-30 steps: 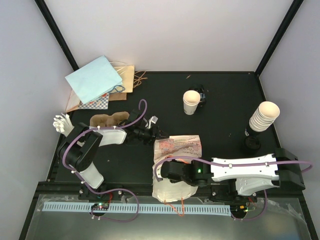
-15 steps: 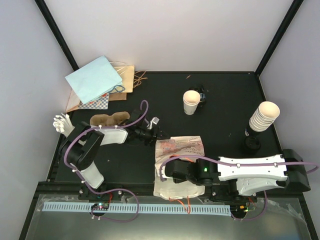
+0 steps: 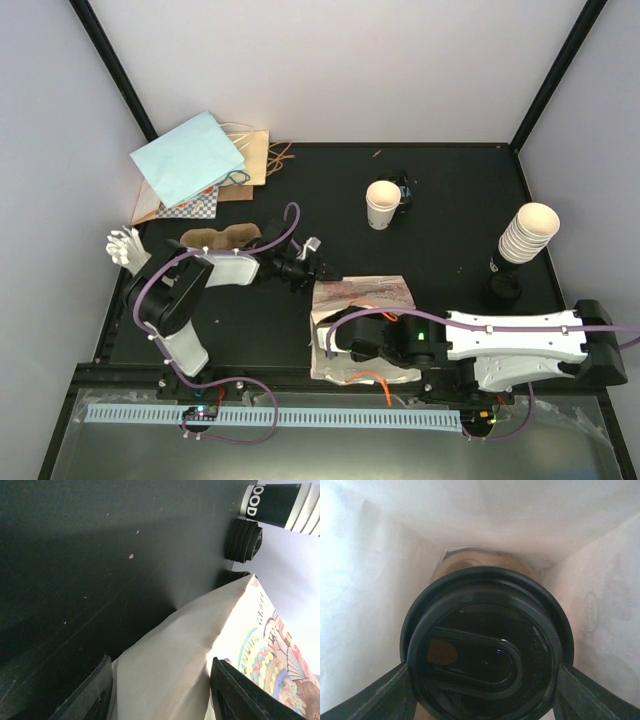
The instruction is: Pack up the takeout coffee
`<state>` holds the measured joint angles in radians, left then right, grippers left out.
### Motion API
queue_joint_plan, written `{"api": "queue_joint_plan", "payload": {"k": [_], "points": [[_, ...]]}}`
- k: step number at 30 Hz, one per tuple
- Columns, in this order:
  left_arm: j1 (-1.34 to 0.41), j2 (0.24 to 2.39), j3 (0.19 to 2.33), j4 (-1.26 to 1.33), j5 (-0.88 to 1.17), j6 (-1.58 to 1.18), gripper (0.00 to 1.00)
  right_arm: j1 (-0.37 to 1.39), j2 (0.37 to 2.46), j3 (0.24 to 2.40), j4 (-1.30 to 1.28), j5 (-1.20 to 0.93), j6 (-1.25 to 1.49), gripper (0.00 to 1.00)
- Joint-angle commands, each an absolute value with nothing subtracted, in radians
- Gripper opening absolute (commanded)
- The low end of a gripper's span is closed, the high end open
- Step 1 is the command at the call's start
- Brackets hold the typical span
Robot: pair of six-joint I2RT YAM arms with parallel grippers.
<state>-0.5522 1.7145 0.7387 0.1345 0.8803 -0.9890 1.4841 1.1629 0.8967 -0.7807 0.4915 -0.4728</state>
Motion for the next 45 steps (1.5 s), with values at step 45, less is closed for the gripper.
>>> {"api": "queue_joint_plan", "payload": {"k": [45], "points": [[-0.529,1.601,0.796,-0.075,0.822,-0.885,0.61,1.373,1.276,0.929,-0.854,0.223,-0.438,0.47]]}}
